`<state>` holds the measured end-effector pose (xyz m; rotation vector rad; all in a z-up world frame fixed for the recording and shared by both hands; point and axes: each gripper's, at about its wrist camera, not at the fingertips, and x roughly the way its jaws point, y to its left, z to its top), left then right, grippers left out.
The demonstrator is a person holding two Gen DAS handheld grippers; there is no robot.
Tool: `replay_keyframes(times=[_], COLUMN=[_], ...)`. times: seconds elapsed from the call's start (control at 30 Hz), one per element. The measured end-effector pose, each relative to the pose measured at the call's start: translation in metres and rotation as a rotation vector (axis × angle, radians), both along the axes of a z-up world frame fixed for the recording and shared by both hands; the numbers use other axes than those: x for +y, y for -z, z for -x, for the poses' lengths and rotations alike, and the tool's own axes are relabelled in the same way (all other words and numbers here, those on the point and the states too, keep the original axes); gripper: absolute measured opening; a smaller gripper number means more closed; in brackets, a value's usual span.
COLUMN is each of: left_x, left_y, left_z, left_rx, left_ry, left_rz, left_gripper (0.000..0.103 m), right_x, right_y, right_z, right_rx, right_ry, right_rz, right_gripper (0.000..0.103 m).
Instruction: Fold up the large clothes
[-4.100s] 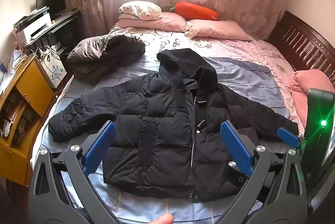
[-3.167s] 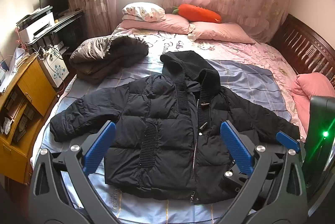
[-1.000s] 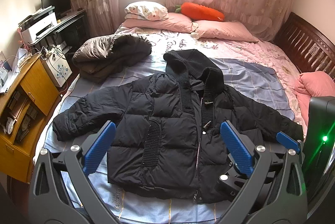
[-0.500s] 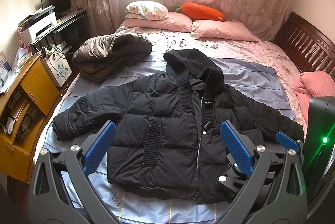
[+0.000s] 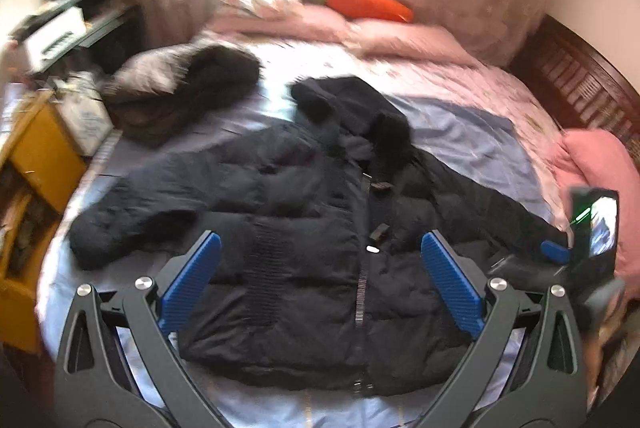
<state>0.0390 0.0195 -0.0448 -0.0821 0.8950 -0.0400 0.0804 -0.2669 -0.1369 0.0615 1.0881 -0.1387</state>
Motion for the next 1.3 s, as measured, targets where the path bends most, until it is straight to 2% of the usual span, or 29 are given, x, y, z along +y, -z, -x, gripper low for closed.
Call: replay_keyframes(times=[0.1,0.17,0.23,0.3,0.33,0.43,0.5,0.57,0.63,0.7,0.73,0.77,0.8,0.87,0.93,1.0,1.07,1.1,1.17,1.2,1.23,1.3], left_x=[-0.035,-0.062,-0.091,-0.110,-0.121,-0.135,-0.142,-0.148,-0.152,-0.156,-0.158,-0.161,-0.163,-0.167,-0.168,-0.166,-0.155,-0.141,-0.096,-0.076,-0.038,0.023], left_y=[0.040,0.072,0.113,0.143,0.163,0.198,0.212,0.227,0.240,0.256,0.264,0.269,0.272,0.276,0.279,0.277,0.261,0.241,0.191,0.174,0.146,0.115], left_z=[-0.043,-0.066,-0.083,-0.092,-0.096,-0.097,-0.096,-0.091,-0.090,-0.084,-0.080,-0.077,-0.075,-0.070,-0.066,-0.062,-0.062,-0.065,-0.075,-0.079,-0.083,-0.081], left_rx=[0.048,0.098,0.152,0.204,0.256,0.340,0.347,0.352,0.384,0.440,0.468,0.477,0.478,0.472,0.476,0.497,0.511,0.485,0.386,0.348,0.283,0.192], left_ry=[0.083,0.142,0.210,0.264,0.295,0.326,0.347,0.376,0.395,0.416,0.424,0.427,0.432,0.446,0.451,0.445,0.436,0.403,0.267,0.202,0.083,-0.115], left_rz=[-0.062,-0.104,-0.101,-0.094,-0.096,-0.105,-0.131,-0.173,-0.188,-0.205,-0.225,-0.244,-0.269,-0.318,-0.348,-0.340,-0.320,-0.325,-0.316,-0.300,-0.261,-0.219], left_gripper=[0.101,0.101,0.101,0.101,0.101,0.101,0.101,0.101,0.101,0.101,0.101,0.101,0.101,0.101,0.101,0.101,0.096,0.095,0.095,0.097,0.099,0.101], right_x=[-0.125,-0.208,-0.266,-0.306,-0.329,-0.367,-0.387,-0.403,-0.412,-0.414,-0.413,-0.414,-0.414,-0.406,-0.389,-0.359,-0.304,-0.272,-0.207,-0.178,-0.136,-0.053], right_y=[0.028,0.068,0.102,0.130,0.149,0.185,0.202,0.211,0.218,0.220,0.215,0.209,0.195,0.147,0.098,0.045,-0.013,-0.036,-0.067,-0.074,-0.081,-0.075], right_z=[-0.005,-0.002,0.010,0.022,0.030,0.047,0.050,0.046,0.039,0.031,0.029,0.028,0.024,0.017,0.012,0.002,-0.014,-0.022,-0.033,-0.040,-0.050,-0.067], right_rx=[0.060,0.124,0.135,0.106,0.068,0.018,-0.002,-0.072,-0.069,-0.063,-0.099,-0.137,-0.177,-0.270,-0.390,-0.494,-0.572,-0.591,-0.602,-0.593,-0.568,-0.472], right_ry=[0.260,0.459,0.629,0.699,0.731,0.823,0.852,0.871,0.886,0.907,0.909,0.889,0.863,0.797,0.715,0.593,0.386,0.287,0.118,0.053,-0.040,-0.217], right_rz=[-0.308,-0.544,-0.662,-0.758,-0.824,-0.892,-0.947,-1.024,-0.975,-0.937,-0.936,-0.936,-0.904,-0.787,-0.764,-0.744,-0.746,-0.742,-0.731,-0.727,-0.716,-0.678], right_gripper=[0.102,0.102,0.102,0.102,0.102,0.102,0.102,0.102,0.101,0.067,0.038,0.022,0.017,0.014,0.014,0.014,0.014,0.014,0.014,0.014,0.014,0.017])
